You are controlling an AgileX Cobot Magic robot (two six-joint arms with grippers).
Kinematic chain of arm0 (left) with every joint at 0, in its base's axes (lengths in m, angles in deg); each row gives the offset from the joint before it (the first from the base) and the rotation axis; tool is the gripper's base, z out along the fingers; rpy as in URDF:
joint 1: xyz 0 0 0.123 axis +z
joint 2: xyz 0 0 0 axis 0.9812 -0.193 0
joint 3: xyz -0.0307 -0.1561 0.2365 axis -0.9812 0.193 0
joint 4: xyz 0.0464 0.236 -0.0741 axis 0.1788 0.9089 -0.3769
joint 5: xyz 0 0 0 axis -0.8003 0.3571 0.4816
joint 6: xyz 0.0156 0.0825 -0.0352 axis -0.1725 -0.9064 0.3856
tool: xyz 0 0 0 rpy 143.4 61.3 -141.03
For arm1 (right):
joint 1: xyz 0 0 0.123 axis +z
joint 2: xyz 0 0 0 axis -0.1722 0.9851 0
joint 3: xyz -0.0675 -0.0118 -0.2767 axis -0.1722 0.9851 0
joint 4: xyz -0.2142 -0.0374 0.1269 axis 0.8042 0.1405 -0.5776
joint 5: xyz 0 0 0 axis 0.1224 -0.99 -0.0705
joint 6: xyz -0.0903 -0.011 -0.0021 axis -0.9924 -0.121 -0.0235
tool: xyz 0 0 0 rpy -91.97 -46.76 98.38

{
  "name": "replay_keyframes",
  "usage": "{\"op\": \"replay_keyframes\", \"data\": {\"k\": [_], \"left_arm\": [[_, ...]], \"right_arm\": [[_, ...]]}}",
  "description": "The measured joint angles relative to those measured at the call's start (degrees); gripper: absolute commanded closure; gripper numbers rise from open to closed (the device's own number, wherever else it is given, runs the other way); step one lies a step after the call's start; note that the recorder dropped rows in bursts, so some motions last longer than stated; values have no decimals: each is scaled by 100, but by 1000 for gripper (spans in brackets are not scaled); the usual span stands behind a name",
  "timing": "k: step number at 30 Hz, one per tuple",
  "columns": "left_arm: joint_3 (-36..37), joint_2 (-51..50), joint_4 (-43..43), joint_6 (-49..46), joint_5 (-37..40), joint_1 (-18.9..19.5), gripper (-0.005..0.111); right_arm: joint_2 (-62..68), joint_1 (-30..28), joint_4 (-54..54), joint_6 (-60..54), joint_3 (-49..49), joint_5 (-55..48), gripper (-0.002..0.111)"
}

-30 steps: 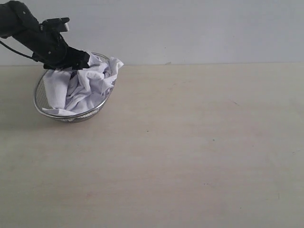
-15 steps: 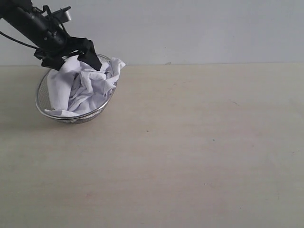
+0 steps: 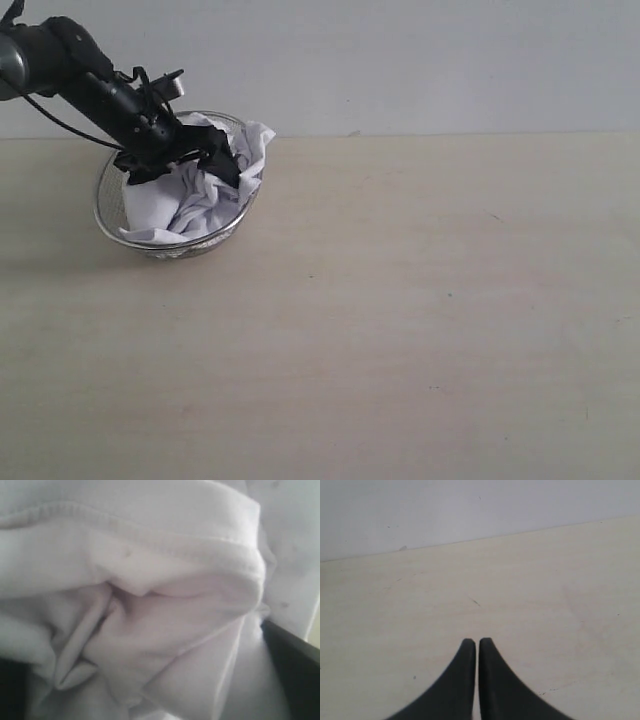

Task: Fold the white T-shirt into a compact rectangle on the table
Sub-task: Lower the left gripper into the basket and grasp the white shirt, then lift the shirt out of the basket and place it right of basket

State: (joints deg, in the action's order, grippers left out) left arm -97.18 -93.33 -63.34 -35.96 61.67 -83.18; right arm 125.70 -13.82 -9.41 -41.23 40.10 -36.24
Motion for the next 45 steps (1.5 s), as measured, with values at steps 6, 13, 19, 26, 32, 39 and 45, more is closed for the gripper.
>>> {"op": "replay_keyframes", "data": {"k": [6, 13, 19, 26, 32, 39, 45], "left_arm": [[-26, -94, 60, -13, -88, -50, 67], [-26, -164, 226, 252, -113, -85, 102], [-48, -83, 1901, 1259, 38, -211, 102], [-58, -45, 2185, 1333, 161, 213, 102], [-36, 73, 1909, 905, 188, 383, 102], [181, 802, 1850, 437, 259, 433, 102], [181, 1941, 585, -300, 259, 433, 102]], "right_arm": [[0, 0, 0, 0, 0, 8, 109], [0, 0, 0, 0, 0, 8, 109], [0, 0, 0, 0, 0, 22, 109], [0, 0, 0, 0, 0, 22, 109], [0, 0, 0, 0, 0, 24, 109], [0, 0, 0, 0, 0, 45, 109], [0, 0, 0, 0, 0, 67, 109]]}}
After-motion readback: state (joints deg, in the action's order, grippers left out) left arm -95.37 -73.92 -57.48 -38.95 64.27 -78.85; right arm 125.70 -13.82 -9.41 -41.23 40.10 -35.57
